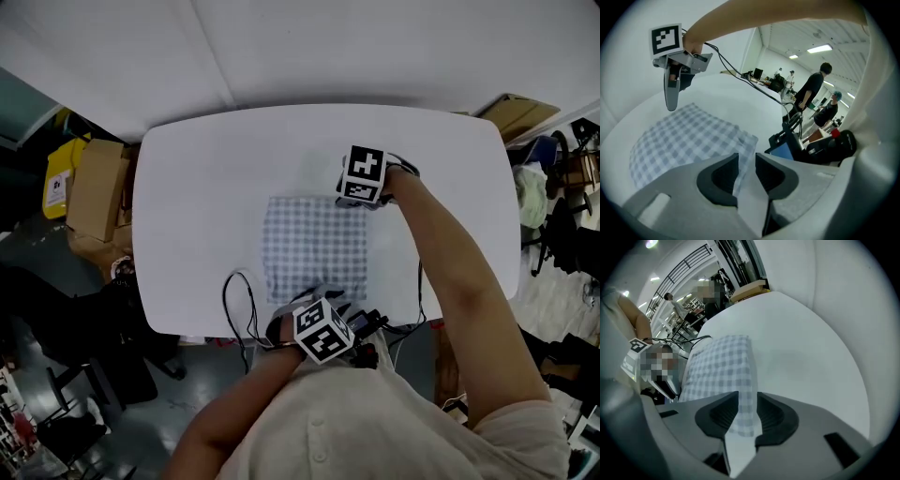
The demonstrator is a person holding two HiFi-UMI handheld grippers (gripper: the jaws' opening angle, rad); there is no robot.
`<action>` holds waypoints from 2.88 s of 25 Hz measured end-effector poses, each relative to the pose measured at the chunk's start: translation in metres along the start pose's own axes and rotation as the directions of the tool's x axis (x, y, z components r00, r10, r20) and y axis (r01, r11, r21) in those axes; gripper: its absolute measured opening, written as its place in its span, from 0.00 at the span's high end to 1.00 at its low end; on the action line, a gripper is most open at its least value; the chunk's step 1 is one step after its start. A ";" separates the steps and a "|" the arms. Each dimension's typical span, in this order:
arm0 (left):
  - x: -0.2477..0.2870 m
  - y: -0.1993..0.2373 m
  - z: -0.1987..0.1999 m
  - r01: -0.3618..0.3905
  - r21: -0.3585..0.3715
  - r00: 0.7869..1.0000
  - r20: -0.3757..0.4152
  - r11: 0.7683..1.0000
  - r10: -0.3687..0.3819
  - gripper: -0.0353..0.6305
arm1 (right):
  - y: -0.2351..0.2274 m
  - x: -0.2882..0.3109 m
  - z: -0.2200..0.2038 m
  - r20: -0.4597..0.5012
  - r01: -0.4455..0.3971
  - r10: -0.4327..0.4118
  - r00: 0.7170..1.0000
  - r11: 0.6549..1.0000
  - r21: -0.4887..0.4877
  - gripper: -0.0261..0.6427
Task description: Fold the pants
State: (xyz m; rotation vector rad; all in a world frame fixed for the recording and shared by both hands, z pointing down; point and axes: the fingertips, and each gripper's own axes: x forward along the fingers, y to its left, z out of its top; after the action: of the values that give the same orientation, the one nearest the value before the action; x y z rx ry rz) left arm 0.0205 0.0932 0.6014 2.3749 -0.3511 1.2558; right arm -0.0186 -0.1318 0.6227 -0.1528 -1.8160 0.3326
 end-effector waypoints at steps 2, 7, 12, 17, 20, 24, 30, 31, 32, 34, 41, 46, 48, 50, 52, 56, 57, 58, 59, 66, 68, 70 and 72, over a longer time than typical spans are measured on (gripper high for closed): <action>0.013 -0.001 -0.003 0.000 0.010 0.999 -0.040 1.000 0.001 0.78 | -0.001 0.007 -0.005 0.009 -0.009 0.009 1.000 1.000 0.013 0.76; 0.028 -0.002 -0.009 -0.011 0.016 0.996 -0.091 1.000 0.012 0.78 | 0.004 0.021 -0.010 -0.021 -0.045 0.045 0.999 0.999 -0.017 0.83; 0.034 -0.002 -0.012 -0.014 0.037 0.992 -0.122 0.999 0.018 0.78 | -0.003 0.020 -0.009 -0.046 -0.023 0.021 0.999 0.998 -0.056 0.90; 0.040 -0.001 -0.014 -0.010 0.003 0.993 -0.114 1.000 0.011 0.78 | -0.009 0.021 -0.012 -0.022 -0.013 0.014 1.000 1.000 0.007 0.88; 0.036 -0.005 -0.014 0.007 -0.043 0.996 -0.083 0.999 -0.010 0.77 | -0.011 0.013 -0.014 0.066 -0.022 0.015 0.998 0.994 0.104 0.77; 0.019 -0.009 -0.011 0.013 -0.101 1.000 -0.026 0.995 -0.015 0.75 | -0.007 -0.016 -0.012 0.233 0.006 -0.050 0.971 0.982 0.187 0.72; -0.018 -0.005 0.000 0.016 -0.191 0.994 0.105 0.982 0.005 0.75 | 0.034 -0.044 -0.020 0.372 0.108 -0.177 0.911 0.974 0.200 0.74; -0.025 -0.003 0.002 0.016 -0.209 0.991 0.133 0.978 0.012 0.75 | 0.045 -0.046 -0.022 0.395 0.112 -0.192 0.898 0.970 0.215 0.74; -0.033 -0.001 0.004 0.016 -0.227 0.987 0.159 0.974 0.021 0.75 | 0.056 -0.049 -0.023 0.422 0.112 -0.205 0.883 0.965 0.235 0.75; -0.047 0.007 0.006 0.010 -0.261 0.977 0.208 0.965 0.046 0.76 | 0.077 -0.053 -0.025 0.479 0.100 -0.234 0.846 0.952 0.289 0.75; -0.099 0.068 -0.003 -0.156 -0.371 0.910 0.305 0.915 0.279 0.84 | 0.149 -0.061 -0.044 0.608 0.049 -0.356 0.710 0.886 0.462 0.87; -0.128 0.083 -0.014 -0.226 -0.366 0.878 0.324 0.903 0.351 0.88 | 0.187 -0.069 -0.035 0.672 0.011 -0.394 0.627 0.867 0.497 0.92; -0.132 0.079 -0.020 -0.212 -0.370 0.877 0.336 0.905 0.343 0.88 | 0.198 -0.068 -0.028 0.674 0.028 -0.404 0.618 0.869 0.495 0.92; -0.134 0.073 -0.026 -0.205 -0.356 0.882 0.338 0.912 0.330 0.88 | 0.203 -0.066 -0.024 0.669 0.050 -0.420 0.613 0.866 0.498 0.93; -0.136 0.068 -0.032 -0.206 -0.334 0.886 0.336 0.920 0.320 0.89 | 0.207 -0.066 -0.023 0.667 0.055 -0.435 0.605 0.859 0.509 0.93; -0.142 0.066 -0.044 -0.209 -0.325 0.884 0.341 0.922 0.321 0.90 | 0.215 -0.065 -0.024 0.655 0.065 -0.467 0.595 0.840 0.539 0.94; -0.144 0.066 -0.046 -0.208 -0.325 0.883 0.343 0.923 0.320 0.90 | 0.218 -0.064 -0.025 0.647 0.073 -0.477 0.595 0.834 0.547 0.94; -0.145 0.066 -0.048 -0.206 -0.323 0.883 0.346 0.924 0.318 0.90 | 0.220 -0.062 -0.027 0.639 0.083 -0.487 0.596 0.828 0.554 0.94; -0.146 0.066 -0.048 -0.203 -0.320 0.883 0.348 0.925 0.315 0.90 | 0.223 -0.060 -0.029 0.631 0.090 -0.496 0.597 0.823 0.561 0.94; -0.147 0.066 -0.046 -0.189 -0.294 0.889 0.353 0.937 0.290 0.90 | 0.235 -0.057 -0.035 0.629 0.077 -0.533 0.566 0.794 0.603 0.94; -0.148 0.069 -0.044 -0.186 -0.290 0.891 0.353 0.939 0.286 0.90 | 0.234 -0.059 -0.034 0.628 0.082 -0.536 0.564 0.793 0.603 0.94; -0.148 0.071 -0.045 -0.180 -0.292 0.893 0.351 0.939 0.280 0.90 | 0.232 -0.060 -0.032 0.624 0.085 -0.538 0.567 0.792 0.605 0.94; -0.147 0.072 -0.048 -0.174 -0.296 0.896 0.348 0.939 0.276 0.90 | 0.230 -0.060 -0.030 0.621 0.086 -0.539 0.569 0.790 0.607 0.94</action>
State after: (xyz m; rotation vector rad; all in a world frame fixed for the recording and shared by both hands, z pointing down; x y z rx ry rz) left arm -0.1255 0.0561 0.5217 2.3866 -0.8829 0.7592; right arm 0.0101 0.0748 0.5048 0.8586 -2.4695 0.6826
